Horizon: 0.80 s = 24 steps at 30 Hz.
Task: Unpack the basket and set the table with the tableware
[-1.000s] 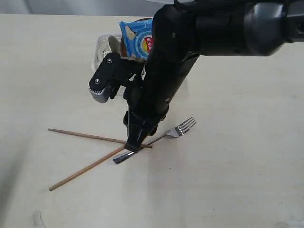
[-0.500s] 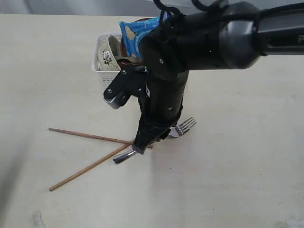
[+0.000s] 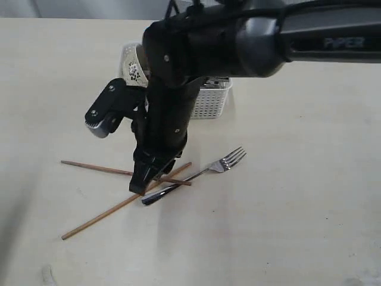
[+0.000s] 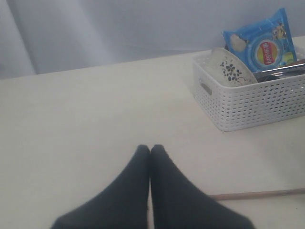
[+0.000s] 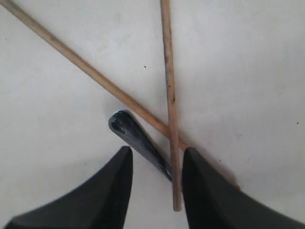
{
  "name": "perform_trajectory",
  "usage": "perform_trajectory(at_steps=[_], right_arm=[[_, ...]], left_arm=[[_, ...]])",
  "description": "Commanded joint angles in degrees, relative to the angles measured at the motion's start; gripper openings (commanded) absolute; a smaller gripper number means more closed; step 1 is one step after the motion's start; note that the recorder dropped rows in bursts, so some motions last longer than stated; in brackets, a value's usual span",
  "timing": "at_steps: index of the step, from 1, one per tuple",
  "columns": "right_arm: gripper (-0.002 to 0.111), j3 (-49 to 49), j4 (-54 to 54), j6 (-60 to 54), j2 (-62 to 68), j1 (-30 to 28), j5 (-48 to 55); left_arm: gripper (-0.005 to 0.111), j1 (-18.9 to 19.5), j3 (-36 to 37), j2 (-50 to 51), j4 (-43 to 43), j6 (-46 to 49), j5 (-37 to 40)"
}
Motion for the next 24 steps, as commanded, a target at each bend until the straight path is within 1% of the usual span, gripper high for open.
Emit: perform_trajectory(at_steps=[1, 4, 13, 17, 24], right_arm=[[0.034, -3.69, -3.61, -2.93, 3.99, 1.61, 4.51], [0.034, -4.16, -4.14, -4.11, 5.33, 2.39, 4.90], [0.034, -4.16, -8.57, -1.51, 8.05, 2.93, 2.42], [0.034, -4.16, -11.59, 0.98, 8.46, 2.93, -0.20], [0.034, -4.16, -12.06, -1.24, 10.65, 2.93, 1.49]], left_arm=[[0.000, -0.37, 0.11, -0.12, -0.12, 0.03, -0.46], [0.000, -0.37, 0.11, -0.12, -0.12, 0.03, -0.46], [0.000, -0.37, 0.11, -0.12, -0.12, 0.03, -0.46], [0.000, -0.37, 0.11, -0.12, -0.12, 0.03, -0.46], [0.000, -0.37, 0.11, -0.12, -0.12, 0.03, -0.46]])
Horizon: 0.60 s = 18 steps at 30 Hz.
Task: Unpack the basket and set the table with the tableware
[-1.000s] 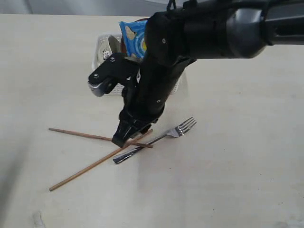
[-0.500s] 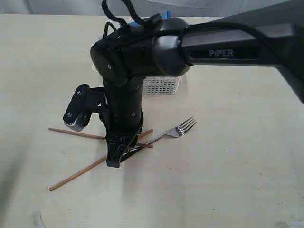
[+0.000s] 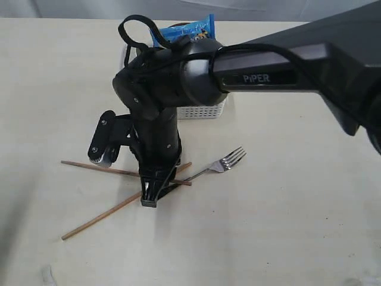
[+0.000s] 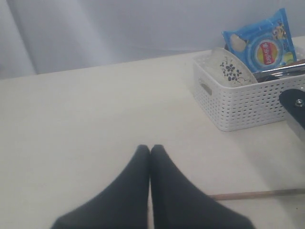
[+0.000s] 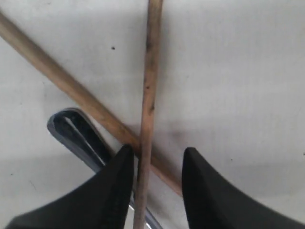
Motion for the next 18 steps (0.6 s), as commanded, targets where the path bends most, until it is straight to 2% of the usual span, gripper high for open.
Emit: perform_trajectory(at_steps=[1, 7, 10, 12, 14, 18], right_arm=[[0.034, -0.22, -0.83, -1.00, 1.70, -0.01, 0.15], [0.033, -0.22, -2.38, -0.45, 2.82, -0.01, -3.28], [0.022, -0.22, -2.81, -0.08, 3.97, -0.01, -4.48], [0.007, -0.22, -3.07, 2.42, 5.21, -0.01, -8.62], [0.002, -0.32, -3.07, 2.56, 5.46, -0.01, -11.57], [0.002, -1.71, -3.07, 2.56, 6.59, -0.01, -18.60]], left_arm=[[0.000, -0.37, 0.11, -0.12, -0.12, 0.03, -0.46], [0.000, -0.37, 0.11, -0.12, -0.12, 0.03, -0.46], [0.000, -0.37, 0.11, -0.12, -0.12, 0.03, -0.46], [0.000, -0.37, 0.11, -0.12, -0.12, 0.03, -0.46], [0.000, -0.37, 0.11, -0.12, -0.12, 0.03, -0.46], [0.000, -0.37, 0.11, -0.12, -0.12, 0.03, -0.46]])
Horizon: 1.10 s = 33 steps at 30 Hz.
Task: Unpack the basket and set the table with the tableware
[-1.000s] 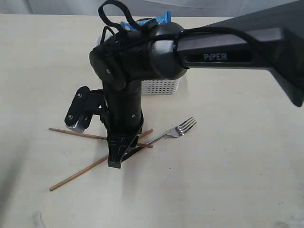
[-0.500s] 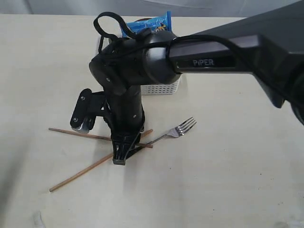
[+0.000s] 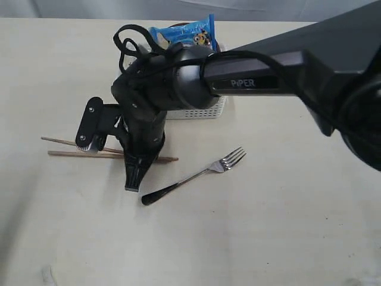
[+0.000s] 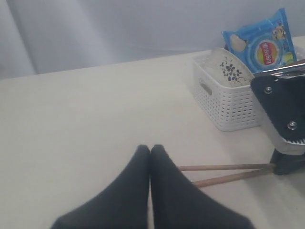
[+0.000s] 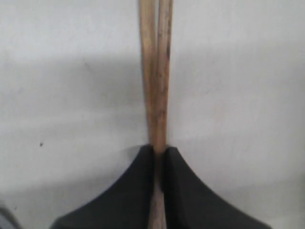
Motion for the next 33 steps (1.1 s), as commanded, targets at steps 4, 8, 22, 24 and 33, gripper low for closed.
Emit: perform_trajectory(at_steps=[4, 8, 22, 24, 33], right_arm=[[0.002, -6.45, -1.33, 2.36, 5.96, -0.11, -4.65], [0.002, -13.61, -1.33, 5.12, 8.49, -0.11, -2.78], [0.047, -16.28, 1.45, 8.78, 1.06, -0.11, 11.90], [0.047, -14.08, 3.98, 8.78, -1.98, -0.23, 12.20], [0.046, 12.44, 5.39, 23.22, -21.67, -4.91, 11.93]], left_arm=[[0.000, -0.37, 0.11, -0.12, -0.12, 0.03, -0.46], [0.000, -0.37, 0.11, -0.12, -0.12, 0.03, -0.46], [0.000, -0.37, 0.11, -0.12, -0.12, 0.03, -0.46], [0.000, -0.37, 0.11, -0.12, -0.12, 0.03, -0.46], [0.000, -0.37, 0.11, -0.12, -0.12, 0.03, -0.46]])
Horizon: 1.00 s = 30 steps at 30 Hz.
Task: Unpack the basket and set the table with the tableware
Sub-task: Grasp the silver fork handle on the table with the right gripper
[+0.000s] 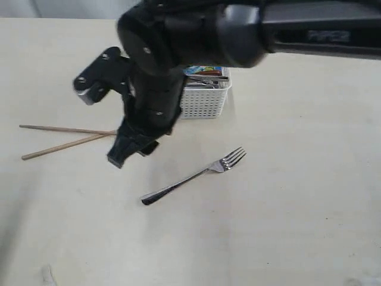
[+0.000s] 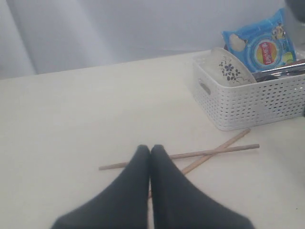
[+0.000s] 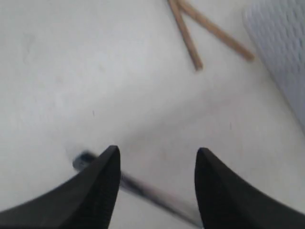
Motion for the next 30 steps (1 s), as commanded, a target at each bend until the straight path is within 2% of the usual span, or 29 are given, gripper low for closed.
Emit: perform_trajectory(at_steps=[1, 6, 9, 11, 20, 30], right_arm=[[0.046, 14.48, 3.77, 4.27, -11.45, -4.87, 1.26], [0.046, 27.24, 23.95, 8.15, -21.99, -14.76, -0.21], [0.046, 32.32, 35.20, 8.15, -23.27, -19.57, -3.68], [0.046, 34.65, 39.19, 8.15, -22.39, -20.84, -6.42], [0.046, 35.59, 50.68, 8.35, -13.25, -19.10, -14.41], [0.046, 35.59, 52.29, 12.68, -8.39, -19.10, -22.51]], left_arm=[[0.000, -0.37, 0.11, -0.12, -0.12, 0.03, -0.46], [0.000, -0.37, 0.11, -0.12, -0.12, 0.03, -0.46], [0.000, -0.37, 0.11, -0.12, -0.12, 0.03, -0.46], [0.000, -0.37, 0.11, -0.12, -0.12, 0.03, -0.46], [0.000, -0.37, 0.11, -0.12, -0.12, 0.03, -0.46], [0.000, -0.37, 0.11, -0.12, -0.12, 0.03, -0.46]])
